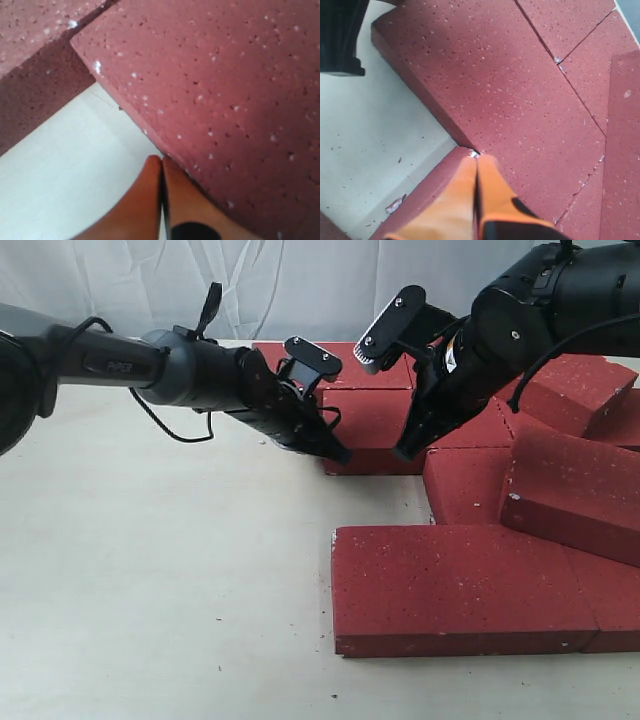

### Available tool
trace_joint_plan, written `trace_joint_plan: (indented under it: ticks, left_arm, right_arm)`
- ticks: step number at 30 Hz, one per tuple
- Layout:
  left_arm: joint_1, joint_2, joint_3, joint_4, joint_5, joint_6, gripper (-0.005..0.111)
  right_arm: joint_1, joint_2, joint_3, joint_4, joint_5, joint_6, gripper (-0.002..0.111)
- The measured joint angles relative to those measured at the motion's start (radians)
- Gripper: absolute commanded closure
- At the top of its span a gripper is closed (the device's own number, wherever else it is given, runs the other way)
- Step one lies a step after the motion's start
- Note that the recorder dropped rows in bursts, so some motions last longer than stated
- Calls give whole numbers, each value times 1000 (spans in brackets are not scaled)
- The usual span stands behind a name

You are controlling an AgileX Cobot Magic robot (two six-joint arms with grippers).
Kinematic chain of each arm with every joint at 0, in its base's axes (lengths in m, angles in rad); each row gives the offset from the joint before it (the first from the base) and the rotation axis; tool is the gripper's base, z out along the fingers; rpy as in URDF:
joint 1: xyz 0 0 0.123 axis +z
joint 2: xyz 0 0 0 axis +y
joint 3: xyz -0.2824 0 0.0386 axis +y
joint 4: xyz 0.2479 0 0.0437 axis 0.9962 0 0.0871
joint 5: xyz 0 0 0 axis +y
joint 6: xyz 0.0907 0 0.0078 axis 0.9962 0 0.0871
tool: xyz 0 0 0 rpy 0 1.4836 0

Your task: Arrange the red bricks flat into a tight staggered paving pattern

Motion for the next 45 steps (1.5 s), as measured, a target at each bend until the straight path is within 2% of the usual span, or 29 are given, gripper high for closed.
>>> trace_joint_plan:
  ticks: [17, 21, 28, 31, 36, 42, 45]
  left_arm:
    - [9, 2, -34, 56, 69, 0, 107]
    - [47, -29, -35, 56, 128, 0, 107]
    - [169, -116, -36, 92, 264, -17, 107]
    - [182, -159, -36, 92, 311, -24, 107]
    - [137, -220, -36, 73, 319, -26, 107]
    - [53, -245, -36, 66, 344, -26, 107]
    - [26, -245, -36, 66, 375, -26, 107]
  right_arm:
    - [0, 0, 0, 0, 0, 2, 109]
    - [0, 0, 0, 0, -15, 5, 109]
    - [0, 0, 0, 38, -104, 7, 109]
    - [0, 0, 0, 42, -146, 11, 109]
    - [0, 0, -60, 45, -91, 72, 109]
    - [0, -5, -143, -31, 262, 107, 109]
    - [-8, -29, -145, -102, 374, 156, 109]
